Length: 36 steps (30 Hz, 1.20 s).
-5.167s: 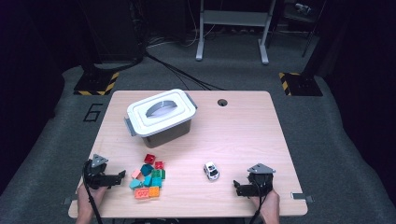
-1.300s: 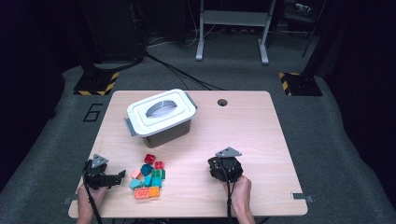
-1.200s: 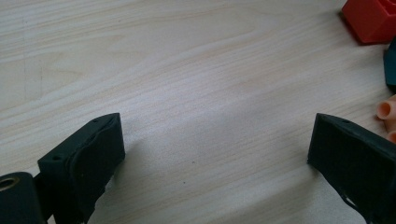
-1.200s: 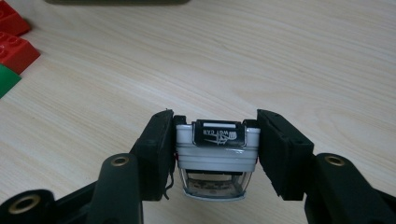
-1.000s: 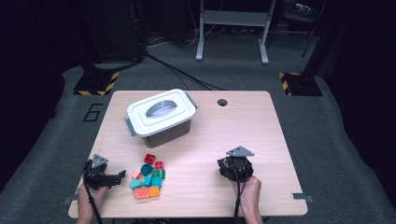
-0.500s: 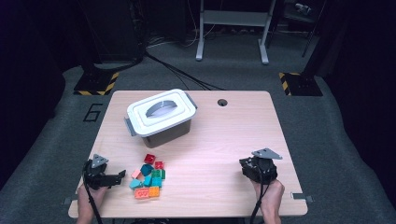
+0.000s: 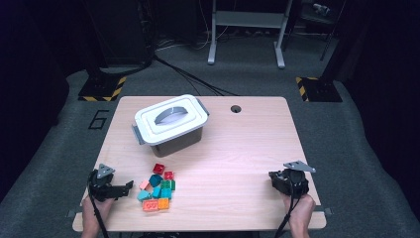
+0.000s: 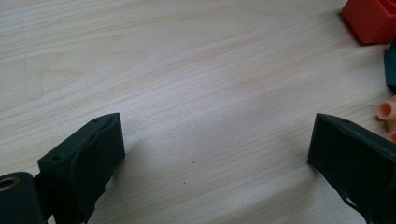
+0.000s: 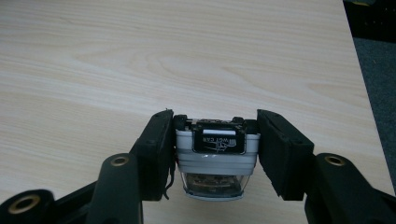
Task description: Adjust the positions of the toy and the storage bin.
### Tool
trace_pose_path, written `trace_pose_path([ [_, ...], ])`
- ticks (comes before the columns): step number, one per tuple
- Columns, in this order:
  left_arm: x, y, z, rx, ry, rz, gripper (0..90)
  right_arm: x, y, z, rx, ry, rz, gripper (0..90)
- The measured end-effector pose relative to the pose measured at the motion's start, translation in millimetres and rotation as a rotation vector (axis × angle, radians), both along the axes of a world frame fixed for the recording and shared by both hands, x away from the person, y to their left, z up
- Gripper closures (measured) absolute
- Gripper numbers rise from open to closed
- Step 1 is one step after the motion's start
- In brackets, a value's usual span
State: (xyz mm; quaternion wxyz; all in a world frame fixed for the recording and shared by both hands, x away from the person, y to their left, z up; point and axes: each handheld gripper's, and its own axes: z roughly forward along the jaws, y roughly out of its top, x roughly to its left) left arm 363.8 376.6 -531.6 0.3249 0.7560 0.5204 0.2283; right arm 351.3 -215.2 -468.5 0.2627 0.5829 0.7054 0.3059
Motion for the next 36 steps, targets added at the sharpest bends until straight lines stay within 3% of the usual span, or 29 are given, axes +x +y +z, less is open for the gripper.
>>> trace_pose_path([
  [14, 0.0, 0.0, 0.0, 0.000, -0.001, 0.000, 3.6, -6.8, -13.6, -20.9, -0.008, 0.010, -0.020, 47.4],
  [23, 0.0, -0.1, -0.1, 0.000, -0.001, 0.000, 3.6, -15.1, -21.6, -24.2, 0.041, 0.007, 0.009, 44.9],
  [24, 0.0, 0.0, 0.0, 0.000, -0.001, 0.000, 3.6, -16.9, -24.1, -26.5, 0.058, 0.019, 0.012, 27.9],
  [27, 0.0, 0.0, -0.1, 0.002, -0.001, 0.001, 3.6, -20.2, -26.8, -32.0, 0.084, 0.023, 0.034, 12.9],
  [31, 0.2, -0.3, -0.6, -0.003, -0.007, 0.005, 3.6, -21.0, -29.6, -43.5, 0.101, 0.073, 0.066, 1.2],
  [36, 0.2, -0.2, -0.6, -0.002, -0.005, 0.005, 3.6, -22.2, -30.6, -57.2, 0.062, 0.074, 0.094, 0.0],
])
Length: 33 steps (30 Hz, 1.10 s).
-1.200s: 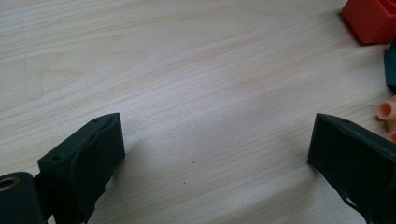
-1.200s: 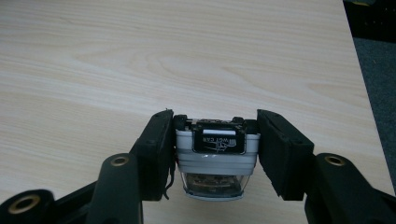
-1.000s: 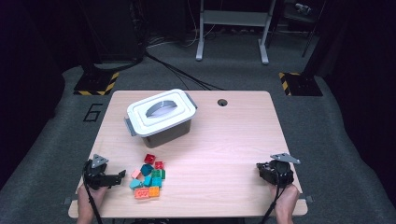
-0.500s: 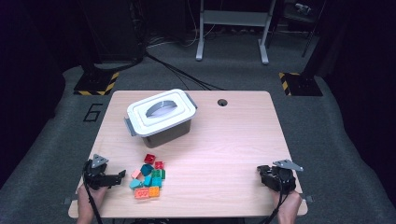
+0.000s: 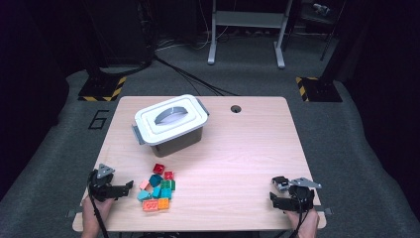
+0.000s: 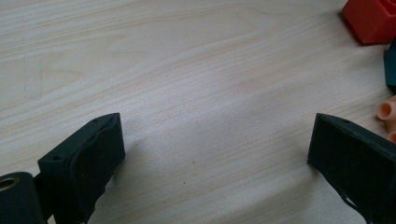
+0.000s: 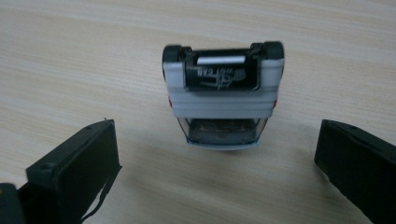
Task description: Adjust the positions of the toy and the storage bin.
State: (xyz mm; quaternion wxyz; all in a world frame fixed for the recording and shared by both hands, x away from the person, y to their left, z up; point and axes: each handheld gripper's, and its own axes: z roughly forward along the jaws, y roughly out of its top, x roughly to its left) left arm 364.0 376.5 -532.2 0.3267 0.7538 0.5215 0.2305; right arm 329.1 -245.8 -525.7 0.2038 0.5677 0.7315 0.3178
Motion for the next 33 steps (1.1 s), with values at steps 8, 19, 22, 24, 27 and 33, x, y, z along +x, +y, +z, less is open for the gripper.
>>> trace_pose_path([
  [8, 0.4, 0.8, 0.6, -0.007, 0.015, -0.004, 3.7, 1.6, -1.4, -4.6, -0.050, -0.043, 0.057, 0.0],
  [19, 1.0, 0.6, 1.2, -0.005, 0.020, 0.000, 3.8, -0.1, -0.9, -4.5, -0.045, -0.039, 0.050, 0.0],
  [22, 2.4, 0.4, 1.2, -0.002, 0.014, -0.005, 3.7, -0.1, -0.9, -4.5, -0.045, -0.039, 0.049, 0.0],
  [24, 4.0, 0.3, 3.4, 0.023, 0.022, -0.005, 3.7, -0.1, -0.9, -4.5, -0.044, -0.039, 0.048, 0.0],
  [27, 4.2, -1.1, 6.3, 0.047, 0.010, -0.023, 3.8, -0.1, -0.9, -4.4, -0.044, -0.039, 0.049, 0.0],
  [33, 10.8, -2.2, 24.8, -0.013, 0.038, -0.059, 2.2, 0.3, -1.7, -4.5, -0.043, -0.041, 0.058, 0.0],
])
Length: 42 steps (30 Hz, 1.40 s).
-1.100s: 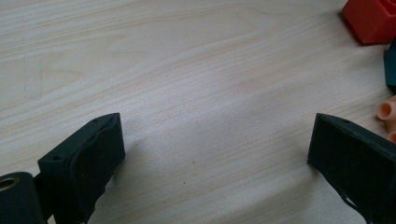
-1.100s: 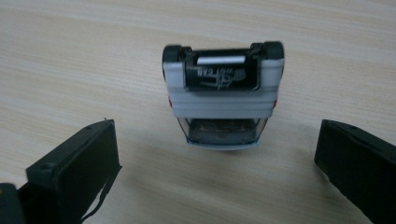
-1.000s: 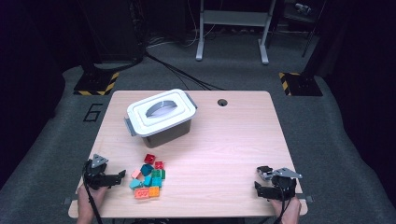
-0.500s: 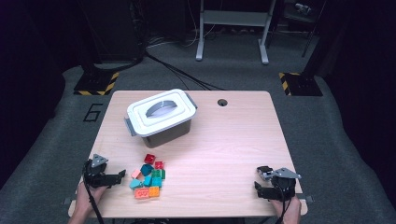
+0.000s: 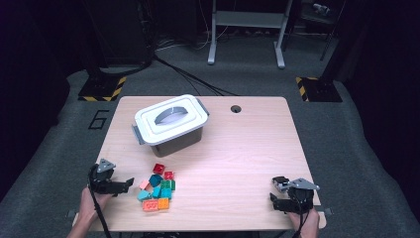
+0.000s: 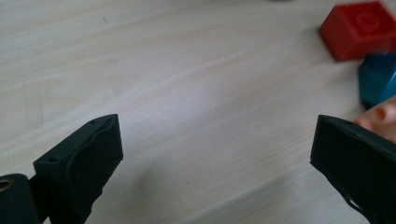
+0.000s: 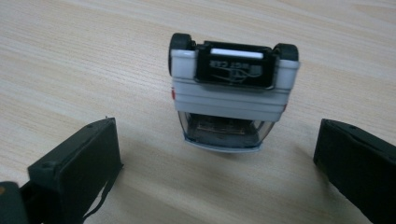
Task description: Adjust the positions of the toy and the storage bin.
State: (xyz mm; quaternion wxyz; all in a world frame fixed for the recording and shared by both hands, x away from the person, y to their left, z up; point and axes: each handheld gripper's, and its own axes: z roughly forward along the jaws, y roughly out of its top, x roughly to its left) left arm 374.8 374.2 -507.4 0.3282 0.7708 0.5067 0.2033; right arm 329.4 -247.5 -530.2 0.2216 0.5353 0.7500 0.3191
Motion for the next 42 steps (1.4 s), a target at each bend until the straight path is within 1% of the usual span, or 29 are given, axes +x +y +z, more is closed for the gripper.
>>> trace_pose_path([
  [1, 3.0, 0.0, 4.8, -0.019, -0.019, 0.005, 2.2, 0.0, 0.0, -0.1, 0.002, -0.001, -0.001, 0.0],
  [3, 6.7, 0.1, 12.3, -0.032, -0.011, -0.001, 2.4, 0.0, -0.1, 0.0, 0.000, -0.001, 0.000, 0.0],
  [4, 10.2, 0.3, 19.1, -0.037, 0.000, -0.012, 2.4, 0.1, -0.1, -0.2, 0.003, -0.002, 0.001, 0.0],
  [5, 12.2, -0.3, 22.3, -0.040, -0.008, -0.013, 2.4, 0.0, -0.1, 0.0, 0.000, -0.001, 0.000, 0.0],
  [9, 22.0, -3.5, 43.1, -0.056, -0.018, -0.029, 2.4, 0.2, -0.1, -0.2, 0.003, -0.002, 0.002, 0.0],
  [13, 31.6, -5.3, 60.4, -0.109, -0.037, -0.029, 1.9, 0.2, -0.2, -0.2, 0.003, -0.002, 0.002, 0.0],
  [14, 34.5, -5.4, 66.0, -0.126, -0.029, -0.031, 2.0, 0.1, -0.2, -0.2, 0.003, -0.002, 0.002, 0.0],
  [15, 36.8, -6.3, 68.2, -0.142, -0.039, -0.021, 2.0, 0.1, -0.2, -0.2, 0.002, -0.002, 0.003, 0.0],
  [18, 46.2, -7.7, 78.5, -0.167, -0.039, -0.025, 1.8, 0.1, -0.2, -0.2, 0.002, -0.002, 0.002, 0.0],
  [22, 58.1, -14.9, 90.9, -0.173, -0.043, -0.031, 1.0, 0.1, -0.3, -0.2, 0.003, -0.002, 0.003, 0.0],
  [25, 66.8, -20.7, 99.1, -0.165, -0.041, -0.041, 0.5, 0.1, -0.3, -0.2, 0.002, -0.002, 0.003, 0.0],
  [27, 74.9, -25.5, 105.6, -0.170, -0.038, -0.042, 0.2, 0.0, -0.3, -0.2, 0.003, -0.002, 0.003, 0.1],
  [29, 82.6, -29.6, 111.1, -0.167, -0.043, -0.044, 0.6, 0.4, -0.7, -0.3, 0.001, -0.005, 0.006, 0.2],
  [30, 86.5, -32.2, 113.1, -0.163, -0.046, -0.036, 1.1, 0.3, -0.8, -0.3, 0.001, -0.006, 0.006, 0.3],
  [31, 91.6, -34.4, 114.7, -0.159, -0.040, -0.042, 1.4, 0.3, -0.8, -0.3, 0.001, -0.006, 0.006, 0.3],
  [34, 100.8, -39.4, 116.4, -0.161, -0.032, -0.038, 2.2, 0.1, -0.8, -0.2, 0.000, -0.006, 0.004, 0.5],
  [35, 103.6, -41.9, 116.2, -0.159, -0.039, -0.035, 2.9, 0.1, -0.8, -0.2, 0.000, -0.005, 0.005, 0.6],
  [36, 106.0, -43.7, 116.9, -0.155, -0.035, -0.035, 3.0, -0.2, -0.6, 0.0, 0.001, -0.003, 0.002, 0.6],
  [37, 107.9, -45.7, 116.3, -0.155, -0.048, -0.028, 3.1, -0.1, -0.8, -0.1, 0.001, -0.004, 0.003, 0.7],
  [39, 111.6, -49.8, 117.3, -0.146, -0.029, -0.031, 3.5, -0.2, -0.9, 0.0, 0.002, -0.004, 0.002, 0.8],
  [40, 113.4, -51.9, 116.7, -0.137, -0.031, -0.029, 3.7, -0.1, -0.8, 0.0, 0.005, -0.004, 0.003, 0.9],
  [41, 114.9, -53.3, 115.8, -0.140, -0.033, -0.033, 4.4, -0.2, -1.5, 0.0, 0.000, -0.005, 0.007, 1.0],
  [42, 117.1, -55.4, 114.5, -0.131, -0.026, -0.035, 5.3, -0.2, -1.5, 0.0, 0.000, -0.005, 0.006, 1.0],
])
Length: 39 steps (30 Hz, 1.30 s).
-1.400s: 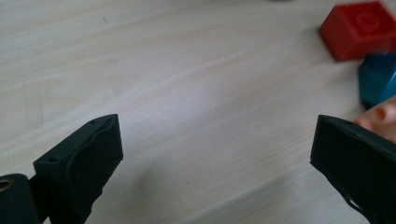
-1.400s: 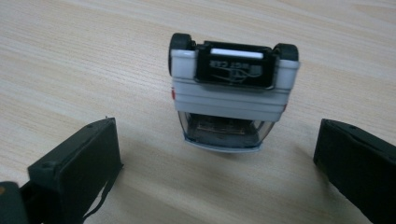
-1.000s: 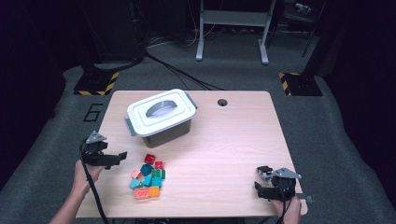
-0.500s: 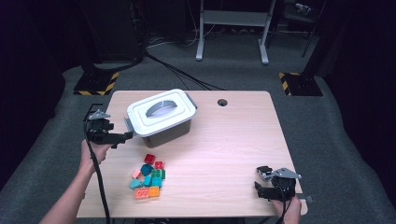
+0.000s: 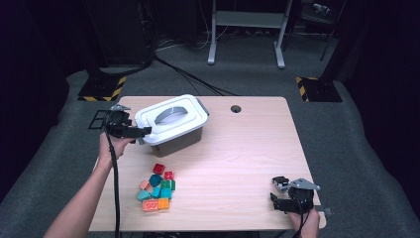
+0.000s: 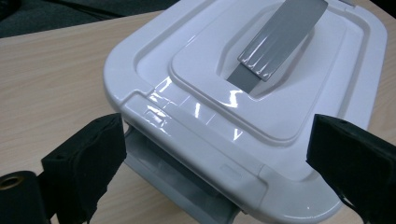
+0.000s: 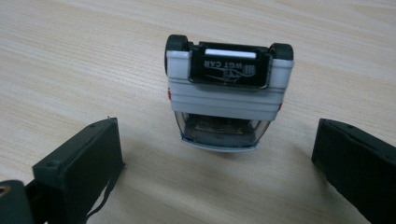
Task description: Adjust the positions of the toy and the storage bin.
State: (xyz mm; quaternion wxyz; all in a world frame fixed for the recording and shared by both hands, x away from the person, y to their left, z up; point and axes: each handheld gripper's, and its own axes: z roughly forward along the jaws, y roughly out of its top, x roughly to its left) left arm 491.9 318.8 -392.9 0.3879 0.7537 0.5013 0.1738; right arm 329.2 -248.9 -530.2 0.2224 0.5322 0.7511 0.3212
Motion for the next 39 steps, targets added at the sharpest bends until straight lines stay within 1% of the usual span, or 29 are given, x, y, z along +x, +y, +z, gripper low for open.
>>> trace_pose_path([
  [1, 1.1, -0.6, -0.7, 0.009, 0.007, -0.004, 6.1, 0.0, 0.0, 0.0, 0.000, 0.000, 0.000, 1.1],
  [2, 2.4, -2.8, -2.5, 0.003, 0.019, 0.002, 6.8, 0.0, 0.0, 0.0, 0.000, 0.000, -0.001, 1.1],
  [4, 5.4, -4.2, -5.3, 0.022, 0.029, -0.005, 8.5, -0.1, 0.0, 0.0, 0.000, 0.000, -0.001, 1.1],
  [5, 7.0, -4.5, -7.0, 0.034, 0.020, -0.006, 9.0, -0.1, 0.0, 0.0, 0.000, 0.000, -0.001, 1.2],
  [6, 7.8, -4.9, -8.4, 0.032, 0.034, -0.012, 9.6, -0.1, 0.0, 0.0, 0.000, 0.000, -0.001, 1.2],
  [8, 8.4, -6.5, -12.7, 0.025, 0.039, -0.009, 11.3, -0.1, 0.0, 0.0, 0.000, 0.000, -0.001, 1.2],
  [10, 7.7, -4.8, -15.1, 0.002, 0.024, -0.001, 10.2, -0.1, 0.0, 0.0, 0.000, 0.000, -0.001, 1.2],
  [12, 6.5, -2.0, -16.8, -0.009, 0.015, -0.009, 10.7, -0.1, 0.0, 0.0, 0.000, 0.000, -0.001, 1.2],
  [15, 5.3, 0.5, -17.2, -0.003, 0.003, -0.027, 12.4, 0.0, 0.0, 0.0, 0.000, -0.001, -0.001, 1.2],
  [18, 5.4, 1.0, -16.7, -0.005, 0.005, -0.040, 13.8, -0.1, 0.0, 0.0, 0.000, 0.000, -0.001, 1.2],
  [19, 5.2, 1.2, -16.1, -0.003, 0.015, -0.046, 13.9, -0.1, 0.0, 0.0, -0.001, -0.001, 0.000, 1.2],
  [22, 5.6, -0.4, -15.3, 0.002, 0.022, -0.063, 14.3, 0.0, 0.0, 0.0, 0.000, -0.001, 0.000, 1.3],
  [24, 6.0, -2.1, -15.9, 0.000, 0.012, -0.064, 14.6, 0.0, 0.0, 0.0, 0.000, -0.001, 0.000, 1.3],
  [26, 6.3, -2.5, -15.4, 0.003, 0.019, -0.072, 14.6, 0.0, 0.0, 0.0, 0.000, -0.001, 0.000, 1.3],
  [30, 7.6, -5.1, -16.0, -0.004, 0.014, -0.081, 14.6, 0.0, 0.0, 0.0, 0.000, -0.001, 0.000, 1.3],
  [32, 9.0, -5.9, -14.8, 0.008, 0.022, -0.093, 14.7, 0.0, 0.0, 0.0, 0.000, -0.001, 0.000, 1.3],
  [33, 9.7, -7.4, -15.3, 0.003, 0.017, -0.093, 14.8, 0.0, 0.0, 0.0, 0.000, -0.001, 0.000, 1.3],
  [35, 10.3, -9.9, -14.3, 0.004, 0.030, -0.104, 14.8, 0.0, 0.0, 0.0, 0.000, -0.001, 0.000, 1.3],
  [36, 10.8, -12.7, -14.9, 0.003, 0.022, -0.108, 15.0, 0.0, 0.0, 0.0, 0.000, -0.001, 0.000, 1.3],
  [39, 11.7, -16.6, -14.4, 0.014, 0.022, -0.130, 15.1, 0.0, 0.0, 0.0, 0.000, -0.001, 0.000, 1.3],
])
